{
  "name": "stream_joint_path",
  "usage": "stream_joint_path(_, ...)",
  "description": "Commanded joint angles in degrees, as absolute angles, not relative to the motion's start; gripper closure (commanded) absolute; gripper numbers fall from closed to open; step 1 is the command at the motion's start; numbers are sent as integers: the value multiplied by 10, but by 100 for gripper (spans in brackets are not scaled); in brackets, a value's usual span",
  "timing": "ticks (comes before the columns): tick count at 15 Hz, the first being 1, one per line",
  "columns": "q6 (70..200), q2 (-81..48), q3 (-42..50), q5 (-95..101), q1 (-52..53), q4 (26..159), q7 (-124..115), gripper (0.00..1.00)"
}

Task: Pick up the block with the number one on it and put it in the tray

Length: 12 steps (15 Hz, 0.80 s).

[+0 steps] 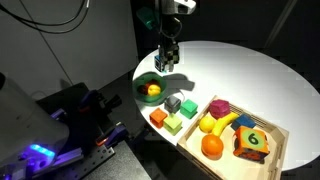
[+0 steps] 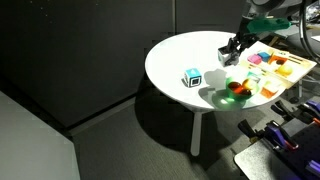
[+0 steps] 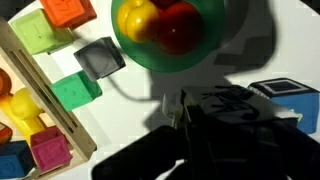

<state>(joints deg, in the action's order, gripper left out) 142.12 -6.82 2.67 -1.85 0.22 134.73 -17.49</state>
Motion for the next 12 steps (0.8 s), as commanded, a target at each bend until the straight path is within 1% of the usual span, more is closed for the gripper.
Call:
stream_joint_path(1, 1432, -28, 38, -84, -30, 1378, -127, 98)
stream_joint_path(5, 1428, -18, 61, -123, -60, 1382, -112, 98)
stream_joint_path(12, 1428, -18, 108, -117, -103, 1377, -151, 98)
